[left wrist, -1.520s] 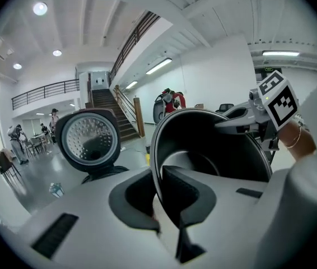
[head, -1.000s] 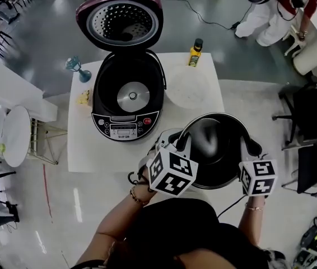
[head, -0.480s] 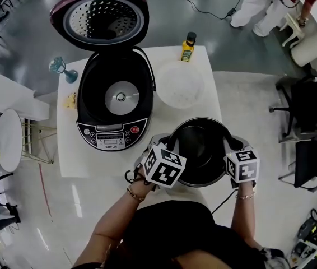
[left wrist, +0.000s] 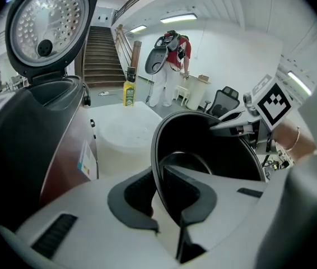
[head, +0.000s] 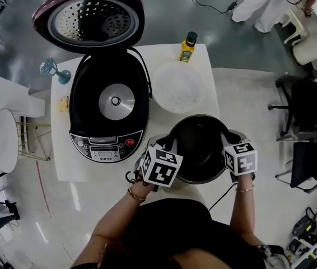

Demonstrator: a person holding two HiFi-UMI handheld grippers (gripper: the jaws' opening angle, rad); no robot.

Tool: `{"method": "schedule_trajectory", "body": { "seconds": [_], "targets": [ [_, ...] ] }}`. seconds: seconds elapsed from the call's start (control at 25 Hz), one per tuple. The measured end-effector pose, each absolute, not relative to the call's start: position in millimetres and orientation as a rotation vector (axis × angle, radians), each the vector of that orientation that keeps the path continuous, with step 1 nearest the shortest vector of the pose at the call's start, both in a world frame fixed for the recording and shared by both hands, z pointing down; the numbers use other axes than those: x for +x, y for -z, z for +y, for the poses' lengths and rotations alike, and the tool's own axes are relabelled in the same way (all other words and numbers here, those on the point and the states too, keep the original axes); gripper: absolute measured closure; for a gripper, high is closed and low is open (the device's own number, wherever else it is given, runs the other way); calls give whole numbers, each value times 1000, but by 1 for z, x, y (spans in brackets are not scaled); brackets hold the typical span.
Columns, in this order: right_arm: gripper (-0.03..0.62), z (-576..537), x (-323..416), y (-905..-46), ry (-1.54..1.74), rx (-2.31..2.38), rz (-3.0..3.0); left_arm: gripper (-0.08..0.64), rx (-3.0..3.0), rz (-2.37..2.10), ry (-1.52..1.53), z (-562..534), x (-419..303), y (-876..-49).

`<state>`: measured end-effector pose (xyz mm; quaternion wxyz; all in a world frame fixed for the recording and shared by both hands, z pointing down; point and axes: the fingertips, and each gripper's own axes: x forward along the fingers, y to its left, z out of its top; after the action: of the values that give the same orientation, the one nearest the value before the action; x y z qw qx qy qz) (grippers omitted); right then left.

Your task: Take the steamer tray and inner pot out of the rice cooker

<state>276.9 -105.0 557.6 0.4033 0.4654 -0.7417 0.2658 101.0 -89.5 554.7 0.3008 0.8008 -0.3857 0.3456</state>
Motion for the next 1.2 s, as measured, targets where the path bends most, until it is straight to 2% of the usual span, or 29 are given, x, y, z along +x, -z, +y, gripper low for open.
{"method": "schedule_trajectory", "body": {
  "seconds": [0.72,0.84,0.96,1.04,1.2],
  "targets": [
    [577,-140,286,-569,-711,1116,-1937,506,2197,-1076,-875,-123,112,-551],
    [575,-142,285,-568,-705,1118,-1965,452,2255,-1127,-936,-121,107,-545],
    [516,-144,289,-561,-698,1181,-2003,389,2294,-1110,-956,-111,106,-535],
    [480,-143,290,-554,-697,1215,-2023,388,2320,-1102,-944,-105,108,-524],
    [471,-143,299,-532,-589,1356,-1999,388,2368,-1024,-863,-90,114,-500]
  ]
}}
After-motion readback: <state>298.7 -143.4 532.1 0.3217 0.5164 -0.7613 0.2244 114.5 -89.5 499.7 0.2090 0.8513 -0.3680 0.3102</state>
